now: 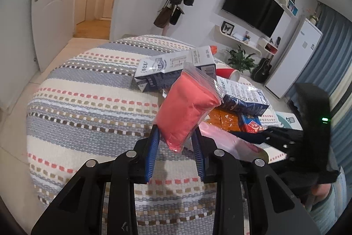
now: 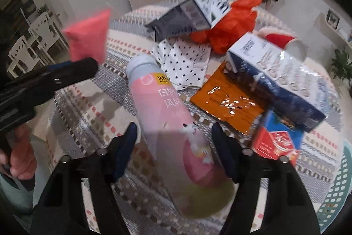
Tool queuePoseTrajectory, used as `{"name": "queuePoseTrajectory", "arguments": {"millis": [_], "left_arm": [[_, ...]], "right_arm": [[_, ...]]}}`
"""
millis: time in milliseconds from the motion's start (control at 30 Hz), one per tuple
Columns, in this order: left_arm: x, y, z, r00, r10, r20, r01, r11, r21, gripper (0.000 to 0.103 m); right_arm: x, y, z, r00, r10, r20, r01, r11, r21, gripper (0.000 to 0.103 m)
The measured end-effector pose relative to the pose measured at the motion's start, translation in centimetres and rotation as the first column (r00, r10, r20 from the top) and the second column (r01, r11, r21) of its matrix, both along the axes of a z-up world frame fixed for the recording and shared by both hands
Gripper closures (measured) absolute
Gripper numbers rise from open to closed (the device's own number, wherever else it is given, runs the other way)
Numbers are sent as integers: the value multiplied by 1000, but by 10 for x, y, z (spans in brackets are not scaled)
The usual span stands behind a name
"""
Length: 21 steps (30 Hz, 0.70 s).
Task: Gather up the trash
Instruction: 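Grasp the pink bottle with the right tool while the left tool holds the red bag, then carry the red bag and pink bottle to the blue basket and release both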
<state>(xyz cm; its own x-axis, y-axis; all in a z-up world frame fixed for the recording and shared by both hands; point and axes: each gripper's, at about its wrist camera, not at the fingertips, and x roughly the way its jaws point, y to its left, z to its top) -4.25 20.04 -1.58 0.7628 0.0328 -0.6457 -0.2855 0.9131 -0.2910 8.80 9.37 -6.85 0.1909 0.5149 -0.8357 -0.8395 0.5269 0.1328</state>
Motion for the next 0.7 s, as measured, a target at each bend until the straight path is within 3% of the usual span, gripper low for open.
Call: {"name": "queuePoseTrajectory", "arguments": {"millis": [233, 467, 700], "left_arm": [[1, 0, 7, 1000, 0, 16, 0, 1000, -4, 75], [12, -16, 30, 997, -42, 60, 41, 999, 23, 75], [40, -48, 47, 988, -127, 86, 124, 991, 41, 75]], "right_arm": [[-3, -11, 0, 998, 1, -67, 2, 999, 40, 56], [4, -69, 20, 987, -79, -141, 105, 977, 184, 56], [13, -131, 62, 977, -183, -111, 209, 923, 322, 56]]}}
